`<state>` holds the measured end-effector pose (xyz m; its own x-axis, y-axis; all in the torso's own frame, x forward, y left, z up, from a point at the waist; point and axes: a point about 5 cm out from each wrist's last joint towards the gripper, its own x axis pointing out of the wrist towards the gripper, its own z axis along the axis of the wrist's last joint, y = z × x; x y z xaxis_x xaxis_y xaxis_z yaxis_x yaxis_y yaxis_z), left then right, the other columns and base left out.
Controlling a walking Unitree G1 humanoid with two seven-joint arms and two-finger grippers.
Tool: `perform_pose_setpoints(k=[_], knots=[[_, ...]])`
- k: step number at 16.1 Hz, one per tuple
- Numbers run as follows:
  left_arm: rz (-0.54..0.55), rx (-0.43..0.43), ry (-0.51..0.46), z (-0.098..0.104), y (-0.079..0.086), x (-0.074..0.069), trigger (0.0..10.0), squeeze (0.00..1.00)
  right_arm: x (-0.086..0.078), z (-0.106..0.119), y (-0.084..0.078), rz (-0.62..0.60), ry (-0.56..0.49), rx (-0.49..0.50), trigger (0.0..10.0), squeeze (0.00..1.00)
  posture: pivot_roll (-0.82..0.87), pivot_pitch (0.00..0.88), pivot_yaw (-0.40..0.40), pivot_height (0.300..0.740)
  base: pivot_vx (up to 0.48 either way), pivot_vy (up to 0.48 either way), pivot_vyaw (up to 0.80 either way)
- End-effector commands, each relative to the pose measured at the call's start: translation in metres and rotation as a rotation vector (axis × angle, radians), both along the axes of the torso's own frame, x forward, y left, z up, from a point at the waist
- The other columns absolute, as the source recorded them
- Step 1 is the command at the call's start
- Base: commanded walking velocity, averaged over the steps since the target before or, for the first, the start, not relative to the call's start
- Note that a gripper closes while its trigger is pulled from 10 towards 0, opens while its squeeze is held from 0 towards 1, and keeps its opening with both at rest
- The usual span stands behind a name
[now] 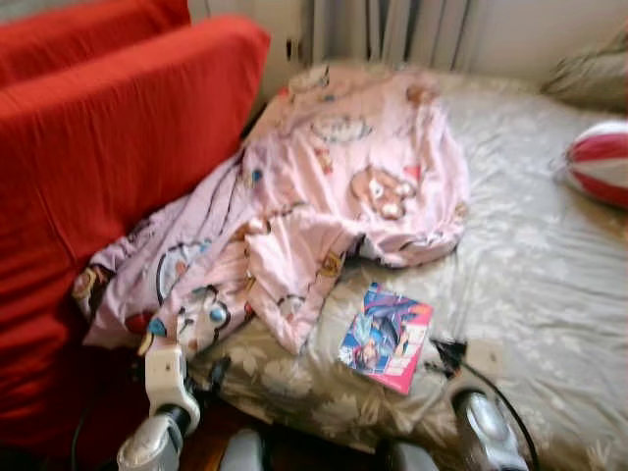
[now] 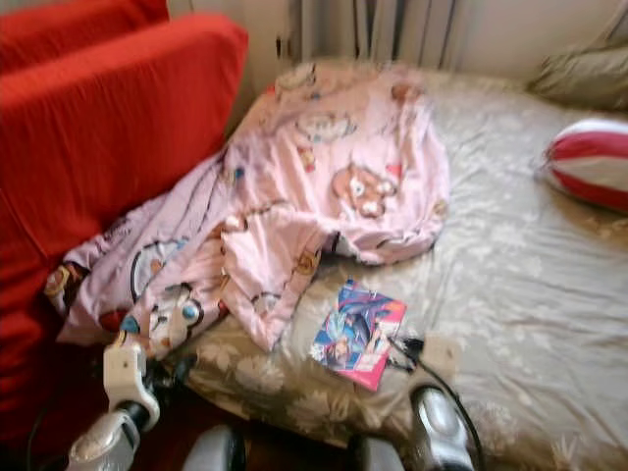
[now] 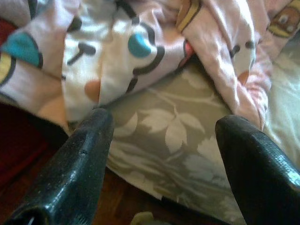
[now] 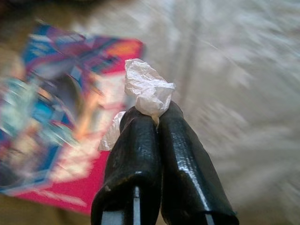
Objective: Clean up the room
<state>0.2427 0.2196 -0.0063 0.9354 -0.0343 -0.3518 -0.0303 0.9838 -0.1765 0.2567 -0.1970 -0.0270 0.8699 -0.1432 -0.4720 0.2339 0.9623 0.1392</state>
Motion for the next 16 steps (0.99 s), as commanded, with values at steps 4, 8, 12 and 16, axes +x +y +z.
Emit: perform_pose_setpoints(k=[4,8,12,16], knots=[[-0.016,0.031,0.092,-0.018,0.000,-0.007,10.0,0.00,-0.021,-0.016,-0.010,-0.045,0.094,-0.024,10.0,0.00,0.05,0.000,-0.006,0.663,0.000,0.000,0.00],[-0.095,0.118,0.225,-0.036,-0.002,-0.018,10.0,0.00,-0.059,-0.043,-0.009,-0.010,0.304,-0.038,10.0,0.00,0.04,0.000,0.005,0.708,0.000,0.000,0.00],[-0.095,0.124,0.301,-0.045,-0.007,-0.024,10.0,0.00,-0.074,-0.052,-0.013,-0.012,0.374,-0.040,10.0,0.00,0.04,0.000,0.004,0.740,0.000,0.000,0.00],[-0.052,0.097,0.405,-0.058,-0.012,-0.037,10.0,0.00,-0.084,-0.056,-0.016,0.002,0.429,-0.066,10.0,0.00,0.03,0.000,-0.014,0.740,0.000,0.000,0.00]])
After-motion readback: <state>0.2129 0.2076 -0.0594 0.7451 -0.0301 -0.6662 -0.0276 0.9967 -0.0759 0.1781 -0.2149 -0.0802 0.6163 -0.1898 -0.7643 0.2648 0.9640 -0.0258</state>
